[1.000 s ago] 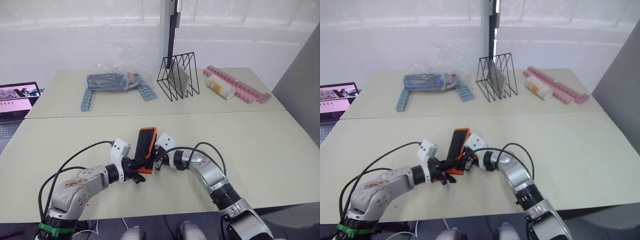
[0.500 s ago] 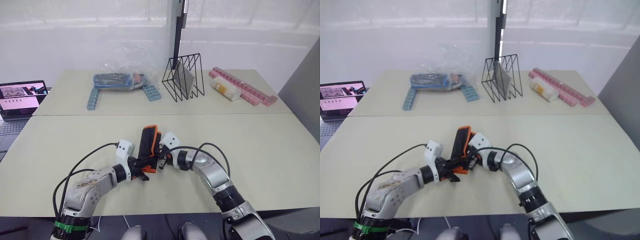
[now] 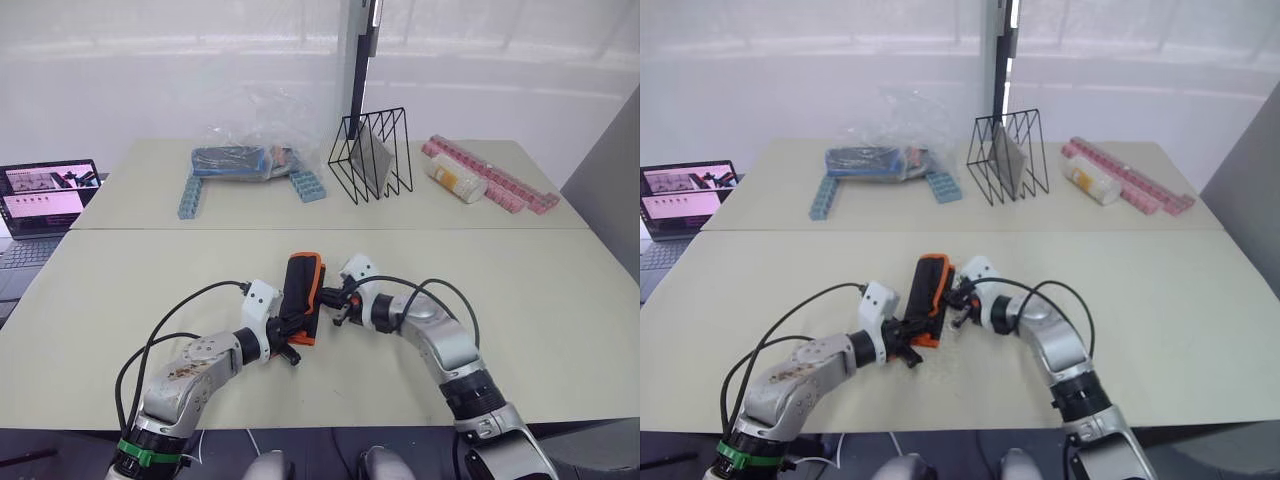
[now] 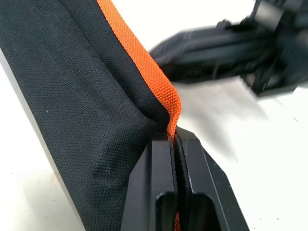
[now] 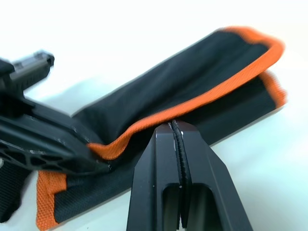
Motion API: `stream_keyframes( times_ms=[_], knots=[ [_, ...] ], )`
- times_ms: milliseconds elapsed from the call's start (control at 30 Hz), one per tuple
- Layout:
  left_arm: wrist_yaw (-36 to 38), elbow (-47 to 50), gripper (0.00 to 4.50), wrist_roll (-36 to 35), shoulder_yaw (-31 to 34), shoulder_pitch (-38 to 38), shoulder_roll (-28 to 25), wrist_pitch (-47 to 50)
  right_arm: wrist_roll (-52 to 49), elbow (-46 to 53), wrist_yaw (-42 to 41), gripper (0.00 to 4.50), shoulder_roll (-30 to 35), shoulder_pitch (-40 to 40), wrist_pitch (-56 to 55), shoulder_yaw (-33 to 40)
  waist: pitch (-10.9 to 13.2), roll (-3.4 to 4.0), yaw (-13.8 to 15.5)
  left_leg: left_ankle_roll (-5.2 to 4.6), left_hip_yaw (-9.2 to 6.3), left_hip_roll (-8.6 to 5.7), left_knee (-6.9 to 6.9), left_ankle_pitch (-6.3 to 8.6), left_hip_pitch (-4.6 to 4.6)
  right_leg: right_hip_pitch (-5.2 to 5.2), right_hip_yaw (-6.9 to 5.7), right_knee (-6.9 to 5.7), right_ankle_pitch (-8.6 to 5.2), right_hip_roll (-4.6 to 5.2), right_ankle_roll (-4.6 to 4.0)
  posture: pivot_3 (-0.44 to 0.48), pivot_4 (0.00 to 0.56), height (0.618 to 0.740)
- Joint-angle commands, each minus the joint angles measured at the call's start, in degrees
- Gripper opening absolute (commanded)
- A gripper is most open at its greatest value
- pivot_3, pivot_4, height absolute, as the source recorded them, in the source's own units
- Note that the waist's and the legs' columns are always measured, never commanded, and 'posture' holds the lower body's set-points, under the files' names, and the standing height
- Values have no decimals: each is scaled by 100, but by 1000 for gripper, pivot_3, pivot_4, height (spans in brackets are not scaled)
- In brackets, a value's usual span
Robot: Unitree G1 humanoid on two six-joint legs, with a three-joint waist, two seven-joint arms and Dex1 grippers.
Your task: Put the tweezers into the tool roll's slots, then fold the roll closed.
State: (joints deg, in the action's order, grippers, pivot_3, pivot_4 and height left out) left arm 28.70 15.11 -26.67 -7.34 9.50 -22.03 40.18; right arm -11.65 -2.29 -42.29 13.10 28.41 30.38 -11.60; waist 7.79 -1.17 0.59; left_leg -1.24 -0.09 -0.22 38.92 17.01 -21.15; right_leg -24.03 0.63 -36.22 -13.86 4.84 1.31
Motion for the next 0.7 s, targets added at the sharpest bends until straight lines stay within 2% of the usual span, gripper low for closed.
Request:
stream_keyframes(
  times_ms=[33,167,400,567,700],
  knots=[
    [-96,-446,25,282,-216,-117,0,230,-362,318,-263,0,-21,123,-313,220,0,0,2,-2,0,0,0,-1,0,0,0,0,0,0,0,0,150,724],
    [-59,-426,25,313,-279,-124,-26,253,-343,162,-356,0,-181,266,-584,66,0,0,1,-9,2,-1,1,-5,1,3,0,0,3,-3,4,0,150,724],
    [-1,-394,25,391,-319,-126,-88,280,552,-1170,5,0,-235,604,-830,-521,-1,1,10,-8,1,-4,2,-9,1,5,-1,0,7,-4,4,0,150,724],
    [46,-327,25,457,-320,-125,-137,213,707,-1571,-45,0,-155,582,-707,-663,-15,12,-6,-8,3,-1,1,-9,7,8,1,0,8,-3,3,0,150,724],
    [248,-78,1220,268,-109,-166,-225,163,739,-1641,-105,0,-152,516,-717,-721,-30,18,-13,-8,3,-1,0,-9,11,13,2,1,8,-2,3,0,150,724]
  ],
)
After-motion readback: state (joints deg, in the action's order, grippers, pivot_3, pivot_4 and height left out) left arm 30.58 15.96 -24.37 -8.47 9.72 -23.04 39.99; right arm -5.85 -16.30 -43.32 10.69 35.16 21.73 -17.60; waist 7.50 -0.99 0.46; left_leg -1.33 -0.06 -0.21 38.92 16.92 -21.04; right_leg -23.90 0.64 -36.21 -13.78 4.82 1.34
